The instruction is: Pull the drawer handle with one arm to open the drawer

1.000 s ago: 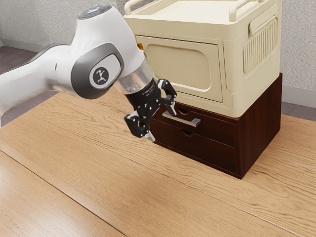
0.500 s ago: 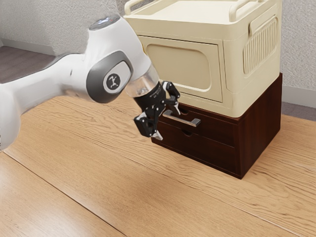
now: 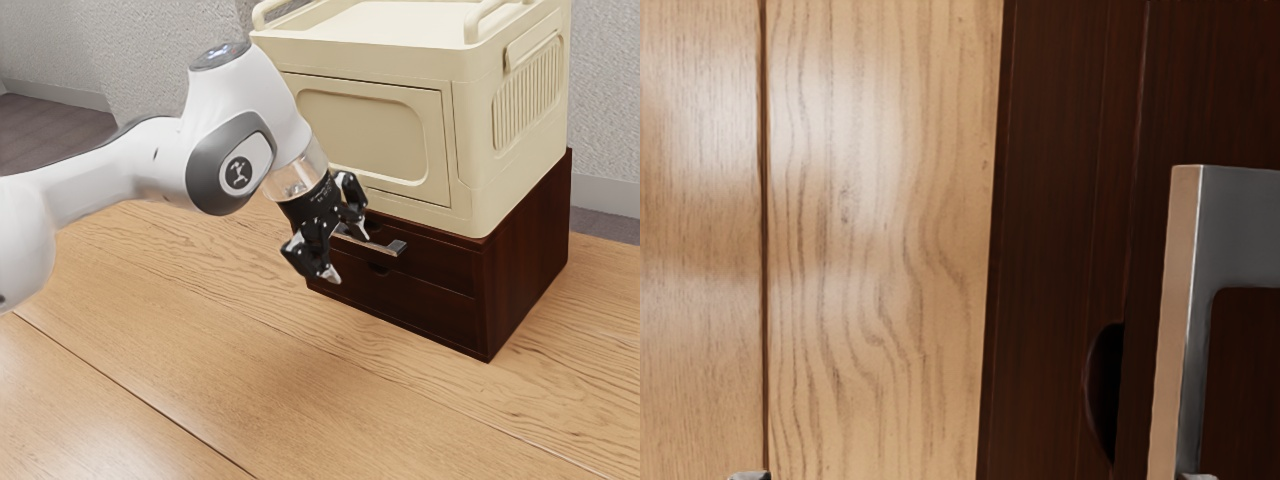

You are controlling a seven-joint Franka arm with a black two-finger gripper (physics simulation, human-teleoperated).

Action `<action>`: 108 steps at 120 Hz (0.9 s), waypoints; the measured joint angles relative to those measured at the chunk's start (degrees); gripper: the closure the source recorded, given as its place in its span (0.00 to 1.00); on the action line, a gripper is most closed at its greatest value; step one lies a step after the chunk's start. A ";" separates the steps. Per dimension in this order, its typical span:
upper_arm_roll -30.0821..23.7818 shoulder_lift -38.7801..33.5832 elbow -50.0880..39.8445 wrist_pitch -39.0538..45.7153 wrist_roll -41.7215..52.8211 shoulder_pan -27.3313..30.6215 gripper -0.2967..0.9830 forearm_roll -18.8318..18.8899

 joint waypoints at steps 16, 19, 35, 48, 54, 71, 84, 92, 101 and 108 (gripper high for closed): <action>0.00 -0.01 -0.20 0.06 -0.10 0.08 0.45 -0.15; 0.04 -0.01 -0.22 0.05 -0.12 0.08 0.46 -0.18; 0.24 -0.12 -0.50 0.32 -0.20 0.17 0.51 -0.25; 0.29 -0.19 -0.84 0.72 -0.24 0.16 0.54 -0.27; 0.31 -0.43 -1.23 0.85 -0.26 0.14 0.55 -0.27; 0.31 -1.07 -2.14 1.08 -0.32 0.13 0.60 -0.23; 0.32 -1.67 -3.17 1.20 -0.38 0.10 0.63 -0.22; 0.32 -2.05 -4.02 1.24 -0.42 0.11 0.64 -0.24; 0.30 -2.53 -4.75 1.28 -0.45 0.16 0.65 -0.24; 0.33 -3.75 -6.11 1.40 -0.47 0.18 0.65 -0.26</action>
